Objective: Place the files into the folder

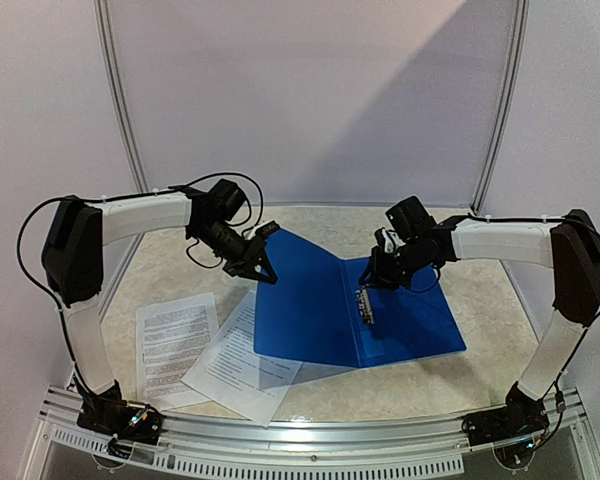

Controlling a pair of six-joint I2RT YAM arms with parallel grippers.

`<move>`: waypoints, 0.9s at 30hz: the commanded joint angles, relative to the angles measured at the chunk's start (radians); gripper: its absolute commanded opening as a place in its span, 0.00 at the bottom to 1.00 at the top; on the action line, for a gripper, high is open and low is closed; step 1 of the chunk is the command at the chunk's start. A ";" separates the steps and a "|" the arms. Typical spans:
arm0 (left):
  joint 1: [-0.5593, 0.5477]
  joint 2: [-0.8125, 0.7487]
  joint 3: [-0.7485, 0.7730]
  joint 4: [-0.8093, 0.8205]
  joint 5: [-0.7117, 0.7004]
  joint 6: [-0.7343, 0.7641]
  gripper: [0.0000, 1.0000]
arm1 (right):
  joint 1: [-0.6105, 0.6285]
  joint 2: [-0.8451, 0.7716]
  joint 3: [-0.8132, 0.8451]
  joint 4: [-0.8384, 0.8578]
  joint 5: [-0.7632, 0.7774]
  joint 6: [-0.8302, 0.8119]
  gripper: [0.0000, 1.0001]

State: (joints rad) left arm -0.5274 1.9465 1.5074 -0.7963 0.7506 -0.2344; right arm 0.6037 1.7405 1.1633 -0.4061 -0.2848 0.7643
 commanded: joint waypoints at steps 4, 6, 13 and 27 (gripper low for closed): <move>-0.002 0.016 -0.004 -0.035 0.003 0.040 0.00 | 0.003 -0.016 0.098 -0.074 0.007 -0.182 0.37; -0.002 0.014 -0.001 -0.037 0.001 0.044 0.00 | 0.003 -0.039 0.106 -0.093 0.032 -0.285 0.43; -0.002 0.021 0.002 -0.038 0.006 0.045 0.00 | 0.086 -0.208 -0.062 -0.035 0.044 -0.936 0.63; -0.002 0.037 0.008 -0.042 0.017 0.040 0.00 | 0.120 -0.226 -0.254 0.137 0.107 -1.722 0.78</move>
State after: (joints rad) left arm -0.5274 1.9659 1.5063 -0.8249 0.7723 -0.2180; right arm 0.7269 1.4391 0.8852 -0.3321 -0.2298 -0.7990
